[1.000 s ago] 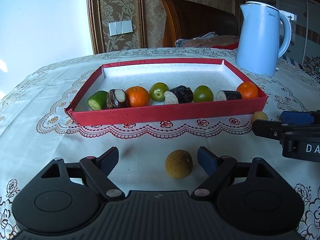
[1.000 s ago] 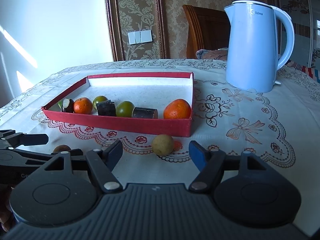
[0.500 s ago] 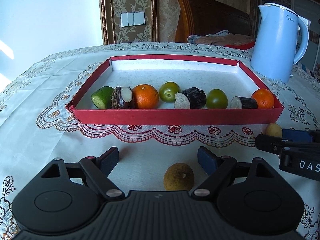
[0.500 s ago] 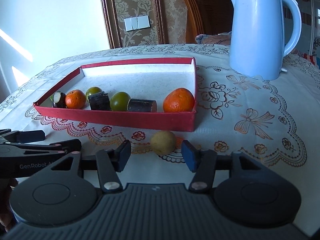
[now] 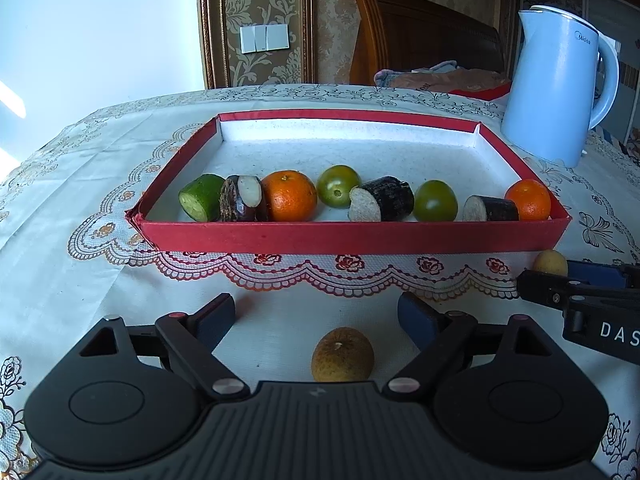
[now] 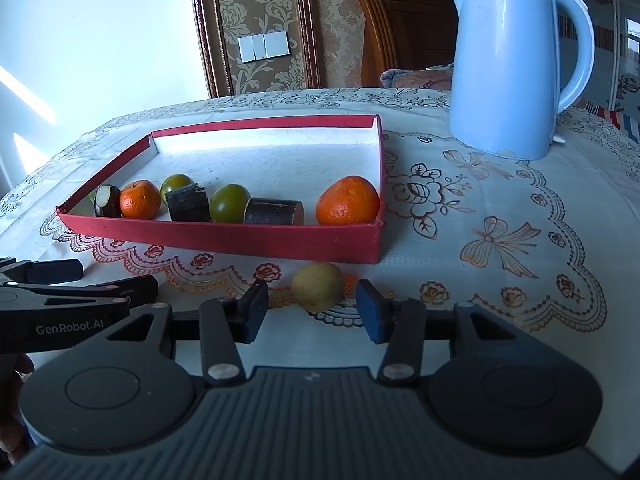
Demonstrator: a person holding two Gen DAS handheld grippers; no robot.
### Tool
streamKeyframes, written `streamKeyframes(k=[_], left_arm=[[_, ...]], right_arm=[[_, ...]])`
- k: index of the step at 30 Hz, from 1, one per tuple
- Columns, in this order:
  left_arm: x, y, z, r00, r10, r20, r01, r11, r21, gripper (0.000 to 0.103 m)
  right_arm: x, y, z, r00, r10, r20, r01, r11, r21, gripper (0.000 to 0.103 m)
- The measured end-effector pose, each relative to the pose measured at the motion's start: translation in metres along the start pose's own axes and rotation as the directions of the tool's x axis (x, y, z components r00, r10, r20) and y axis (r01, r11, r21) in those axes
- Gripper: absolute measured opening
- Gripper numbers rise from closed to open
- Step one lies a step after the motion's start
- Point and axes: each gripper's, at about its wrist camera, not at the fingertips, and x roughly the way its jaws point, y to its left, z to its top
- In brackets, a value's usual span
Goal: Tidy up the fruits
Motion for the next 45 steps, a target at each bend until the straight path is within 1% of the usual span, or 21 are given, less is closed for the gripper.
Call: streamKeyframes(k=[18, 27, 35, 38, 45], left_arm=[[0.0, 0.0, -0.001, 1.0, 0.005, 0.004, -0.005, 1.0, 0.002, 0.09], [-0.001, 0.0, -0.001, 1.0, 0.007, 0.006, -0.007, 1.0, 0.001, 0.09], [-0.002, 0.001, 0.0, 1.0, 0.005, 0.008, -0.005, 1.0, 0.0, 0.09], [-0.002, 0.003, 0.0, 1.0, 0.004, 0.012, -0.004, 1.0, -0.006, 0.088], [-0.003, 0.002, -0.001, 1.0, 0.01, 0.027, -0.01, 1.0, -0.005, 0.078]], right_arm=[[0.001, 0.008, -0.001, 0.999, -0.047, -0.005, 0.047, 0.998, -0.043, 0.043], [0.002, 0.009, -0.001, 0.997, -0.082, 0.001, 0.082, 0.996, -0.046, 0.033], [0.002, 0.013, -0.002, 0.994, -0.107, 0.004, 0.107, 0.992, -0.067, 0.031], [0.001, 0.013, -0.002, 0.993, -0.116, 0.008, 0.116, 0.991, -0.067, 0.026], [0.001, 0.012, -0.002, 0.994, -0.112, 0.01, 0.113, 0.992, -0.06, 0.026]])
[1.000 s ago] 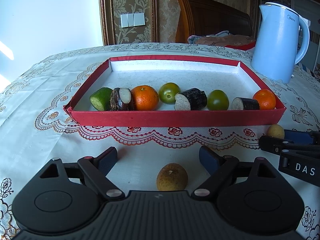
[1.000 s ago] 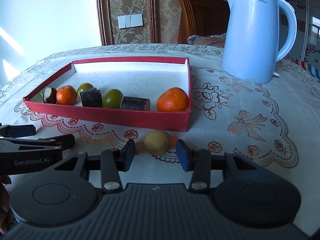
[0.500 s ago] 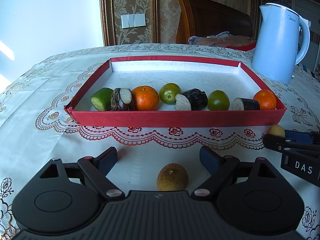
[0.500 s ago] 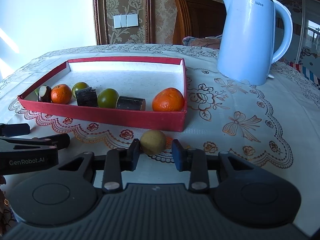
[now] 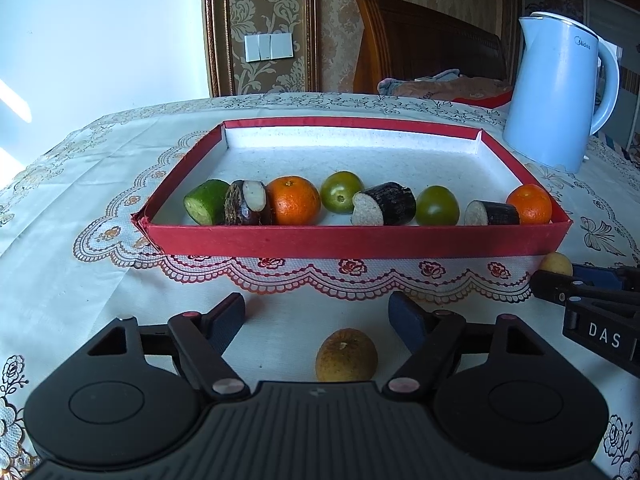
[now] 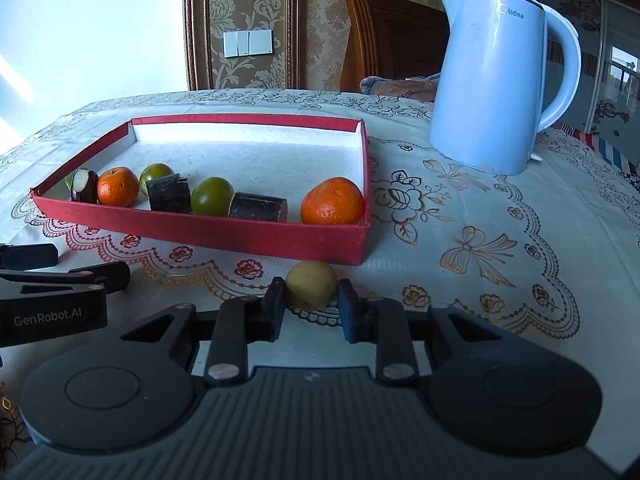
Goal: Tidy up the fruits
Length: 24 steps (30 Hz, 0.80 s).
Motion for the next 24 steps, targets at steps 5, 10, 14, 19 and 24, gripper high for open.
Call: streamKeyframes(k=[5, 10, 14, 19, 24], left_arm=[[-0.0011, -0.0009, -0.001, 1.0, 0.001, 0.008, -0.001, 1.0, 0.003, 0.072], [-0.0016, -0.0011, -0.0015, 1.0, -0.001, 0.014, 0.001, 1.0, 0.005, 0.065], [-0.0023, -0.0017, -0.0019, 1.0, 0.0, 0.021, 0.0, 1.0, 0.007, 0.057], [-0.0033, -0.0023, -0.0026, 1.0, -0.004, 0.027, 0.004, 1.0, 0.008, 0.048], [-0.0036, -0.0017, -0.0027, 1.0, -0.003, 0.029, 0.003, 1.0, 0.005, 0.044]], right_arm=[[0.0, 0.0, 0.0002, 1.0, 0.0, 0.001, 0.0, 1.0, 0.001, 0.026], [-0.0007, -0.0012, 0.0004, 1.0, 0.001, 0.002, -0.001, 1.0, 0.004, 0.026], [-0.0009, -0.0015, 0.0003, 1.0, 0.001, 0.004, -0.001, 1.0, 0.006, 0.026], [-0.0012, -0.0022, 0.0003, 1.0, 0.002, 0.006, -0.002, 1.0, 0.011, 0.026], [-0.0019, -0.0025, 0.0, 1.0, 0.001, 0.009, -0.001, 1.0, 0.014, 0.026]])
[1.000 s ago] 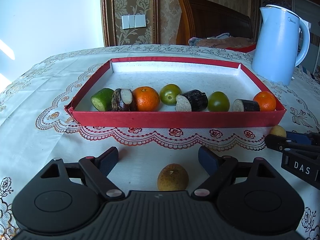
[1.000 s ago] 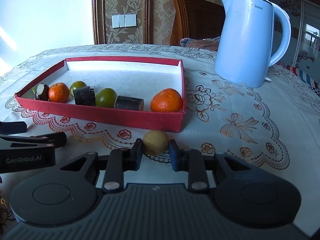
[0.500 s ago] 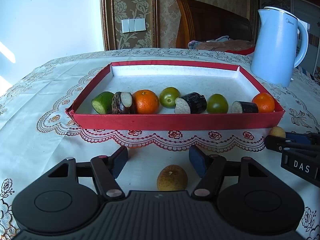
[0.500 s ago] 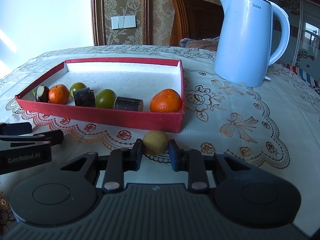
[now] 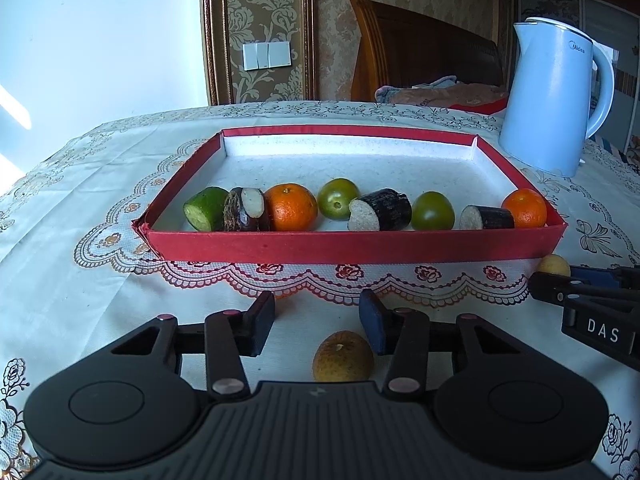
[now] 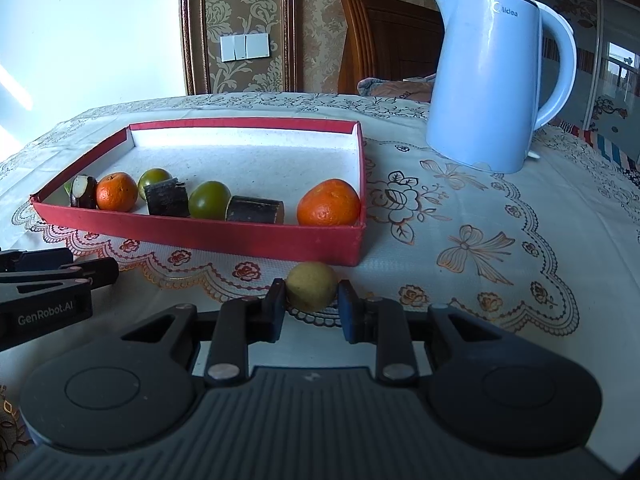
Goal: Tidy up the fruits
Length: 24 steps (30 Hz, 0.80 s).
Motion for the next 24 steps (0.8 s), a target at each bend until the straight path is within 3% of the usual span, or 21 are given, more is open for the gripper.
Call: streamKeyframes(k=[10, 18, 24], left_arm=[[-0.0014, 0.0016, -0.0005, 1.0, -0.008, 0.007, 0.008, 1.0, -0.006, 0.033], [-0.0014, 0.0038, -0.0005, 1.0, -0.023, 0.008, 0.023, 1.0, -0.021, 0.033], [-0.0061, 0.0101, -0.0021, 0.998, -0.062, 0.024, 0.063, 0.997, -0.047, 0.021]], right_arm=[[-0.0006, -0.0007, -0.0003, 1.0, 0.003, 0.003, -0.003, 1.0, 0.006, 0.026], [-0.0007, -0.0001, -0.0003, 1.0, 0.008, 0.002, -0.008, 1.0, 0.009, 0.026], [-0.0082, -0.0048, -0.0015, 0.999, 0.021, 0.043, -0.022, 0.999, 0.034, 0.026]])
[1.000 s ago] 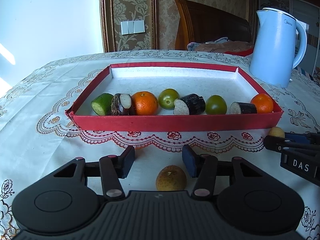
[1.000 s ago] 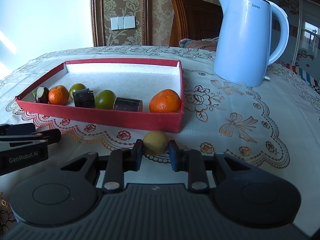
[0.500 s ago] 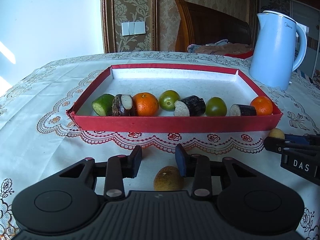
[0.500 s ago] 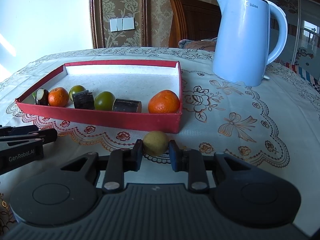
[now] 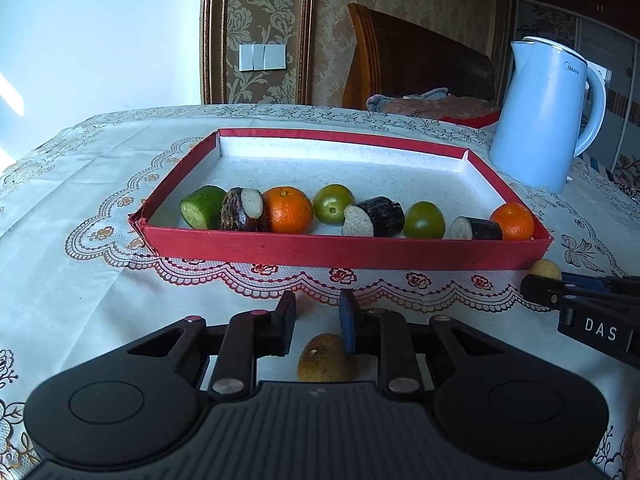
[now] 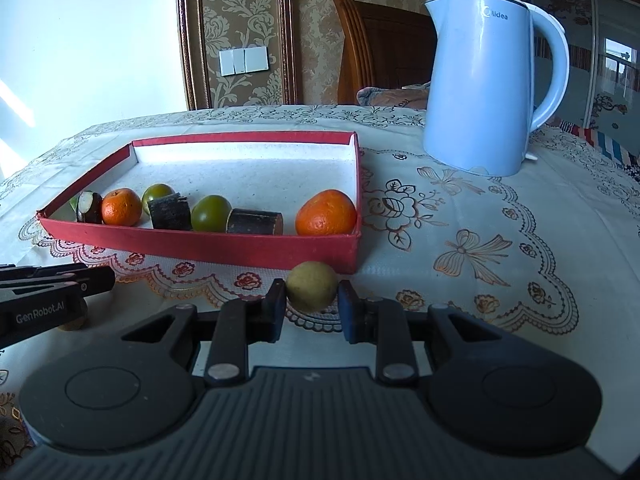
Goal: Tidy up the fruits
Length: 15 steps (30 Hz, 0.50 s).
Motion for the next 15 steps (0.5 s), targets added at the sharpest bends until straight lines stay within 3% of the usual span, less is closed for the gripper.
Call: streamKeyframes(k=[15], left_arm=[[-0.014, -0.002, 0.007, 0.995, 0.01, 0.096, -0.011, 1.0, 0.015, 0.012]], right_arm=[[-0.016, 0.013, 0.01, 0.986, 0.142, 0.089, -0.137, 0.989, -0.063, 0.026]])
